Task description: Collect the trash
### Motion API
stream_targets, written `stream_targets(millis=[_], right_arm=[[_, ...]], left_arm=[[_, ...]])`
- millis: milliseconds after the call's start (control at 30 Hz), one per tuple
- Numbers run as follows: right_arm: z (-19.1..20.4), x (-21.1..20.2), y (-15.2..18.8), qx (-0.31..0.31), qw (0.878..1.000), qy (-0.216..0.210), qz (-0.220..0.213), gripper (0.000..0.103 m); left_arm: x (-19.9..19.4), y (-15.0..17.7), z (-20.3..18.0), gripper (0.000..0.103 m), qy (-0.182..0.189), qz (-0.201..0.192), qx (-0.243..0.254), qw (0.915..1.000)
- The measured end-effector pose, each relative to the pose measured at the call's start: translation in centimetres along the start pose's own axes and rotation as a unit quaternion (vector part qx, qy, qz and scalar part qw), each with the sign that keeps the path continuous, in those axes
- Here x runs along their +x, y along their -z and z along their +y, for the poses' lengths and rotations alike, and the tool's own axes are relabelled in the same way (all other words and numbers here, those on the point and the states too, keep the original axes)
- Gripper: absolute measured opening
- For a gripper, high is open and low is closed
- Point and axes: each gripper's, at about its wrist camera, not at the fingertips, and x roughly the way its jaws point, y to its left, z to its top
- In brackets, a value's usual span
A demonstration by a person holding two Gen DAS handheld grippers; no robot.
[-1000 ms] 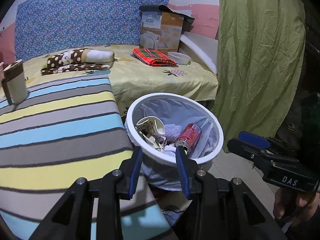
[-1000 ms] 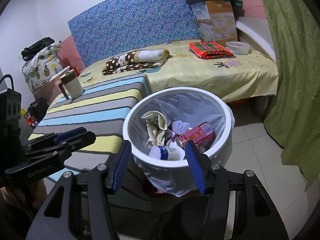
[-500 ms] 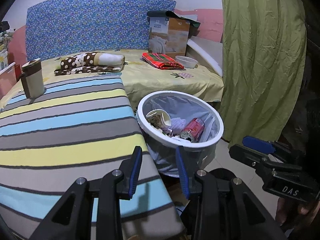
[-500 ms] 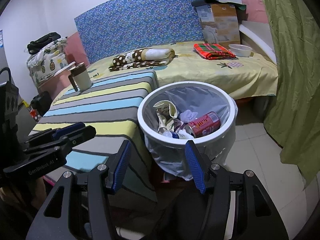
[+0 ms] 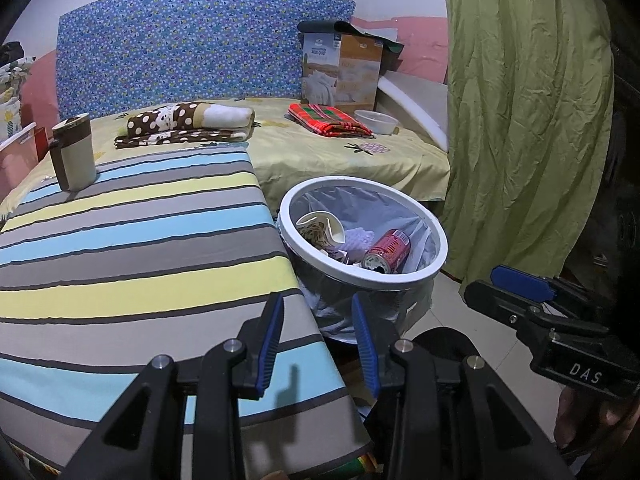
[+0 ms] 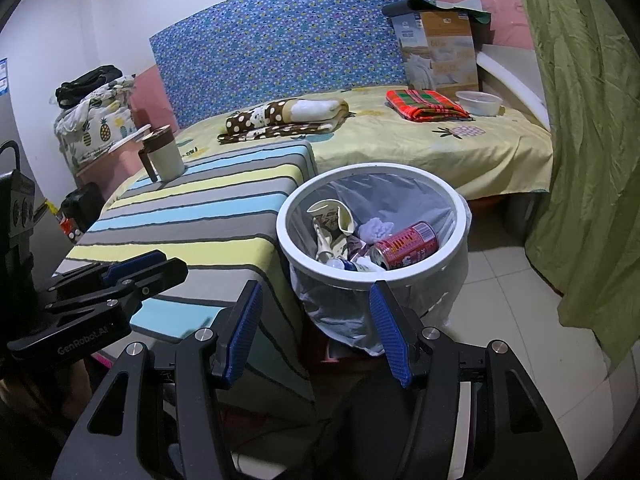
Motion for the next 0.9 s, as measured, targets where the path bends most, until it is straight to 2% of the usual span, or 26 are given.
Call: stream_targets(millis=[900], right_arm=[[0.23, 0.01, -0.27, 0.000, 1.000, 0.001, 0.005, 0.057]], left_arm=[[-0.14, 0.15, 0.26, 0.037, -0.005, 0.002, -0.004, 1.0000]])
